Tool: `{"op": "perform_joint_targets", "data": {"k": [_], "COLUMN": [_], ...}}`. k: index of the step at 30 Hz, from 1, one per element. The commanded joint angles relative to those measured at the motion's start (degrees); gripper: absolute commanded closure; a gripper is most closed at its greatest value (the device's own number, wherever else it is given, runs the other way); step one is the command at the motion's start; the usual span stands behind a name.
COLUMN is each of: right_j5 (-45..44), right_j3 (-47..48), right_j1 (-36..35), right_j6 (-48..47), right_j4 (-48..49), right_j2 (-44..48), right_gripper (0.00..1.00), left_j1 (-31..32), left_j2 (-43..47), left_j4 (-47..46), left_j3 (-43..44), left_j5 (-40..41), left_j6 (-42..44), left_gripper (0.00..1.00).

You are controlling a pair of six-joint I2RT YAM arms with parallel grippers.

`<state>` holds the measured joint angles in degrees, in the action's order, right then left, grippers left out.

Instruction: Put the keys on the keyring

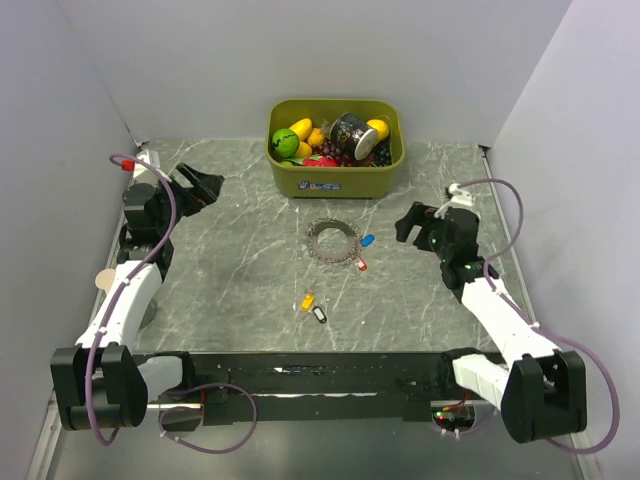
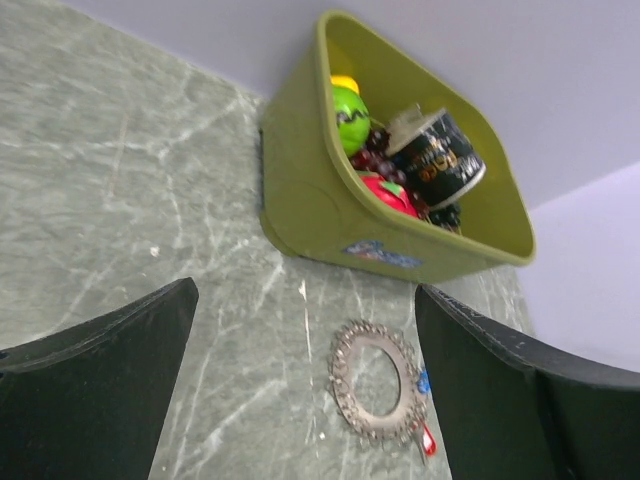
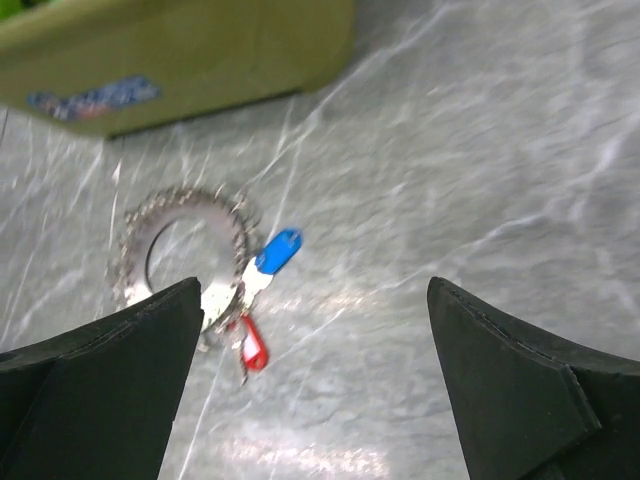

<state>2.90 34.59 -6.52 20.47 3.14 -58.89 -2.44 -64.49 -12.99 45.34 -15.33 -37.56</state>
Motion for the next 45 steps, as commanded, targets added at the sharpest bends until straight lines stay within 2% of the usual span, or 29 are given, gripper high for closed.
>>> {"op": "perform_joint_targets", "data": {"k": [1, 3, 5, 10, 17, 18, 21, 22, 24, 25, 27, 28, 31, 37, 45], "right_j5": [1.2, -0.9, -1.2, 1.2, 2.5, 3.1, 5.1, 5.5, 6.5, 6.9, 7.3, 7.0, 6.2, 7.1, 13.5], "right_j3": [5.0, 6.3, 7.1, 9.3, 13.8, 15.0, 18.3, 19.4, 22.5, 23.7, 26.8, 28.2, 32.9, 36.5, 34.3], "right_j1": [-5.7, -8.2, -11.0, -15.0, -19.4, -19.8, -20.6, -20.9, -21.2, -21.2, -21.4, -21.7, -22.0, -22.4, -25.1], "right_j6": [-1.7, -2.6, -2.5, -2.3, -2.3, -2.3, -2.2, -2.2, -2.1, -2.1, -2.2, -2.0, -1.2, -0.3, -2.0], "right_j4": [-1.7, -2.3, -2.3, -0.8, -0.4, -0.2, -0.4, -0.6, -1.4, -1.6, -2.3, -2.9, -6.5, -10.7, -13.6], "right_j2": [-2.9, -5.3, -7.8, -14.3, -23.9, -25.0, -29.8, -32.1, -34.3, -36.4, -38.9, -41.8, -47.3, -53.6, -54.3], "right_gripper": [0.0, 0.0, 0.0, 0.0, 0.01, 0.03, 0.2, 0.3, 0.42, 0.55, 0.68, 0.83, 0.98, 1.0, 1.0], "left_j1": [0.1, 2.1, 7.3, 16.3, 24.5, 25.2, 27.0, 27.6, 28.0, 28.3, 28.4, 28.5, 28.5, 28.6, 28.6], "left_j2": [-2.6, -4.6, -6.5, -15.8, -28.0, -31.0, -36.3, -37.4, -39.5, -40.0, -41.4, -41.8, -42.4, -42.6, -41.0], "left_j4": [-1.5, -0.7, 0.9, 6.2, 9.6, 10.1, 12.8, 14.3, 15.6, 16.0, 17.3, 17.6, 17.4, 16.8, 14.8], "left_j3": [2.7, 3.9, 5.4, 9.7, 13.9, 15.7, 20.0, 21.0, 22.9, 23.5, 24.7, 24.9, 24.7, 22.8, 18.2], "left_j5": [-7.4, -6.7, -4.6, -0.6, 2.7, 2.8, 3.3, 3.7, 4.3, 4.6, 4.7, 4.6, 4.3, 3.7, 3.3], "left_j6": [0.3, 0.6, 2.7, 3.4, 0.8, 0.6, -0.1, -0.1, 0.0, -0.1, 0.0, -0.1, -0.1, -0.8, -1.6], "left_gripper": [0.04, 0.04, 0.01, 0.02, 0.01, 0.01, 0.03, 0.04, 0.03, 0.02, 0.02, 0.02, 0.02, 0.0, 0.0]}}
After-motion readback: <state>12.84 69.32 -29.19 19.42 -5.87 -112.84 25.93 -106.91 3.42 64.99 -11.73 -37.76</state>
